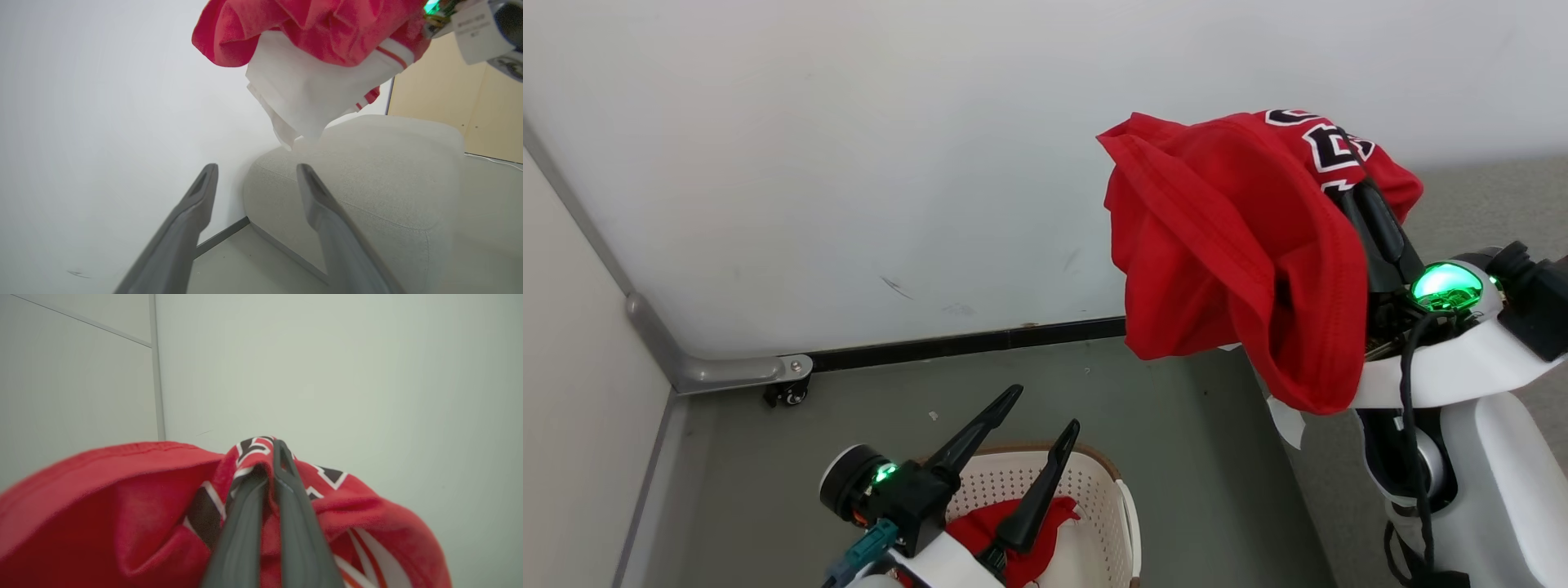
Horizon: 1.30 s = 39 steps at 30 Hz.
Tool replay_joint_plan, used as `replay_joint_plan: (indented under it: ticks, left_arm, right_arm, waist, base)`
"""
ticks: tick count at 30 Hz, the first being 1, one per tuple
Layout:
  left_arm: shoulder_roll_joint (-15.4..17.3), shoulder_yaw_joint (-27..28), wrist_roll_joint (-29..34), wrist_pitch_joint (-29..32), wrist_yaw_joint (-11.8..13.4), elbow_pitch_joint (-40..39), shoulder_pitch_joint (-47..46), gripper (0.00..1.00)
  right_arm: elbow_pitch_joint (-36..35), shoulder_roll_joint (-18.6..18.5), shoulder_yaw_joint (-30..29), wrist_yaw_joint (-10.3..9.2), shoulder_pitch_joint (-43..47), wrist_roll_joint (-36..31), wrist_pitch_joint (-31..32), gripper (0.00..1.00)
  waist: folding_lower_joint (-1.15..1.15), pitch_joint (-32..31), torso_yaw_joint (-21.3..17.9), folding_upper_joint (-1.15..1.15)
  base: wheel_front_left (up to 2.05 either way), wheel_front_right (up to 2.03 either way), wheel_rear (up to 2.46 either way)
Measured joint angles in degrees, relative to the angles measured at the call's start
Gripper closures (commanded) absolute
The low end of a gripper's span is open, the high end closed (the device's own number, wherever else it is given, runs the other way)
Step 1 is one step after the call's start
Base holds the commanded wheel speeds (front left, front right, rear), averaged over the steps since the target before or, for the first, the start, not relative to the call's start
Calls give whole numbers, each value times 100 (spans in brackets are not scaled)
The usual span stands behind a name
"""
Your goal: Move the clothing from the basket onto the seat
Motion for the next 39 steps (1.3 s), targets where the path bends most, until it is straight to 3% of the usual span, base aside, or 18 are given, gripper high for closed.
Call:
replay_joint_plan:
  ticks: [15,39]
  left_arm:
    - [169,-392,457,0,-9,369,383,0]
    - [158,-341,694,0,-51,637,832,0]
  right_arm:
    - [-175,5,-392,0,2,-111,0,100]
    - [-321,38,-966,0,389,-196,-1,100]
  waist:
    - [0,-2,-61,0]
    - [0,-50,-275,0]
  base:
    - [0,0,0]
    - [0,0,0]
